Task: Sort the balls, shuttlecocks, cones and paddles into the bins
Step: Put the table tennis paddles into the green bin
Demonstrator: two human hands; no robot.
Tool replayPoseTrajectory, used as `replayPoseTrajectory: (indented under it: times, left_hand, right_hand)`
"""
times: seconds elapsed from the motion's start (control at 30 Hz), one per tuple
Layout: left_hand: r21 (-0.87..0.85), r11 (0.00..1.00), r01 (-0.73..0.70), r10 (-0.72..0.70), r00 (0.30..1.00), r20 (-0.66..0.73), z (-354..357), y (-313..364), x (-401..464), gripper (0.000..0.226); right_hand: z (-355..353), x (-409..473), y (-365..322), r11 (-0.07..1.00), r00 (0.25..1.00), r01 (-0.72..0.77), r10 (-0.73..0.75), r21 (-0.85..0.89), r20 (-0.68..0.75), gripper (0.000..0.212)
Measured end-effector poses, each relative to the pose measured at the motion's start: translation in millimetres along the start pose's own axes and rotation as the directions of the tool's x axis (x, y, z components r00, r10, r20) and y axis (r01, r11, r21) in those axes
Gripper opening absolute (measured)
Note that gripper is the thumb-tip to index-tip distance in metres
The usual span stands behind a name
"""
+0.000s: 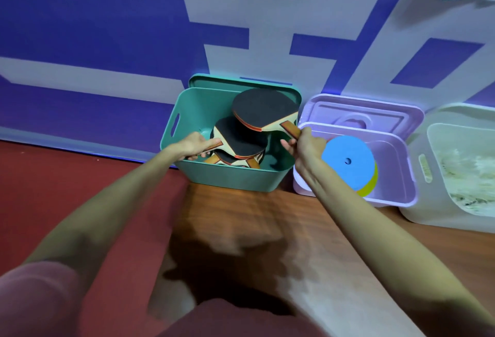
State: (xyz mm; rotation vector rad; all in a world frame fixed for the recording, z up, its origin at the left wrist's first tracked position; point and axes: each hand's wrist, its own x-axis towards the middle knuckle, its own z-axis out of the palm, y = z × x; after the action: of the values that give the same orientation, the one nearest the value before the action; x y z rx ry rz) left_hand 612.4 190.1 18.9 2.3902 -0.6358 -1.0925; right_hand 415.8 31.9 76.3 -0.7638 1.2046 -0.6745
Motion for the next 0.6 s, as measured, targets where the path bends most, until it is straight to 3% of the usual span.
replayPoseTrajectory:
  times: [0.1, 0.23, 0.47, 0.6]
  left_hand:
    - [0.198, 0.979, 0.045, -0.049, 0.999, 0.015, -9.2, -12.8, 6.4, 0.045]
    - [0.464, 0.880, 0.106, -0.129, 0.992, 0.017, -10.8, -20.0, 7.3, 0.042]
    - [0.397, 0.901, 0.175, -0.172, 0.984, -0.043, -10.6, -24.7, 15.2, 0.052]
    - [0.485, 0.865, 0.127, -0.106, 0.992, -0.070, -16.2, -10.3, 3.9, 0.040]
  right_hand:
    - [13.4, 0.3, 6.7, 0.997, 1.000, -0.008, 0.006, -0.071, -0.022, 0.026]
    - [12.8, -1.3, 18.0, 0.987, 0.998, 0.043, -0.049, -0.154, -0.032, 0.029]
    - [10.8, 1.5, 19.0, 0.969, 0.992, 0.122, -0.124, -0.216, 0.004, 0.033]
    - [13.3, 0.9, 19.9, 0.950, 0.994, 0.105, -0.089, -0.295, 0.070, 0.027]
